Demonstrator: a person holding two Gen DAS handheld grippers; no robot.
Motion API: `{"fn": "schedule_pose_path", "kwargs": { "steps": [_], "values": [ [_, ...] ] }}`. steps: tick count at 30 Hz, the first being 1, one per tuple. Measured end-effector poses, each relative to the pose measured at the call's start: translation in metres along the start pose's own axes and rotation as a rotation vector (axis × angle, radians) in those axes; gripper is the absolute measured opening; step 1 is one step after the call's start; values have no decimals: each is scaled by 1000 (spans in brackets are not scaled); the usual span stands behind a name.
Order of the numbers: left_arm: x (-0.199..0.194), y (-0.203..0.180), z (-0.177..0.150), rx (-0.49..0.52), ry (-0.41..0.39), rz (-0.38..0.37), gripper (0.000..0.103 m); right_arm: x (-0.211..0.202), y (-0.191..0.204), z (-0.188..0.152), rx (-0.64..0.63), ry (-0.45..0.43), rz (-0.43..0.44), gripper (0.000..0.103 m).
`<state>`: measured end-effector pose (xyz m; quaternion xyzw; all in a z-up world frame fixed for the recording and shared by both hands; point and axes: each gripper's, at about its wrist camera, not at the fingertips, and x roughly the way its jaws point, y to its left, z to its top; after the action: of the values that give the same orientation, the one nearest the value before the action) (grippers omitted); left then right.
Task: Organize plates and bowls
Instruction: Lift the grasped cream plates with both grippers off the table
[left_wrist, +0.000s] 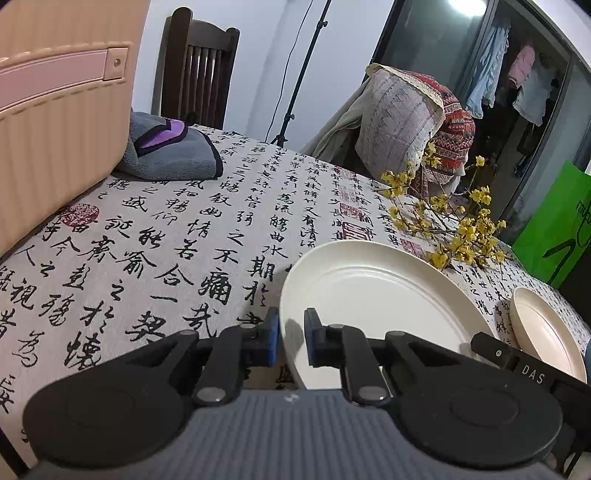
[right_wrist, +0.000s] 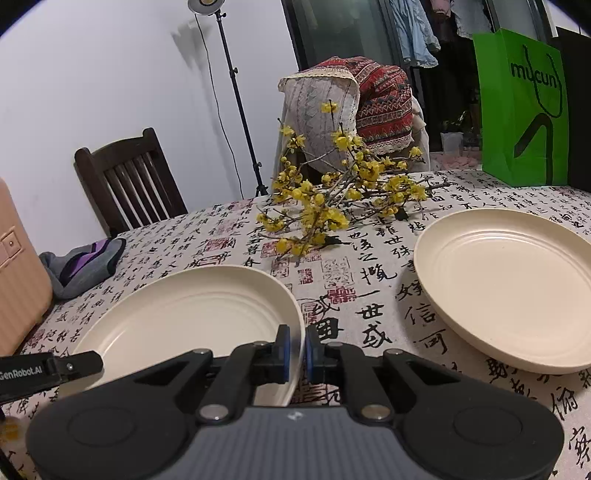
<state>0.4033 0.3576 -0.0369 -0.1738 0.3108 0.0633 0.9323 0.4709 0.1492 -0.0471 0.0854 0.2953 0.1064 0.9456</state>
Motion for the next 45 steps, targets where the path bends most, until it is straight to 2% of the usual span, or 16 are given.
{"fn": "schedule_pose_path", "kwargs": {
  "steps": [10,15,19,24,33,45],
  "values": [
    [1,0,1,5,4,17,14,-5,3,-1,-24,-25,5,7],
    [1,0,1,11,1,21,14,-2,4,0,-23,-4,5,7],
    [2,0,0,17,9,25,14,1,4,0,-26,18,19,14],
    [3,-1,0,21,8,32,14,3,5,-1,-23,28,25,12],
    [-3,-5,1,59,-25,56,14,-9,11,-2,-65,-41,19,9],
    [-13,-6,5,47,-54,40,14,-21,17,-4,-107,-106,3,9]
  ]
}}
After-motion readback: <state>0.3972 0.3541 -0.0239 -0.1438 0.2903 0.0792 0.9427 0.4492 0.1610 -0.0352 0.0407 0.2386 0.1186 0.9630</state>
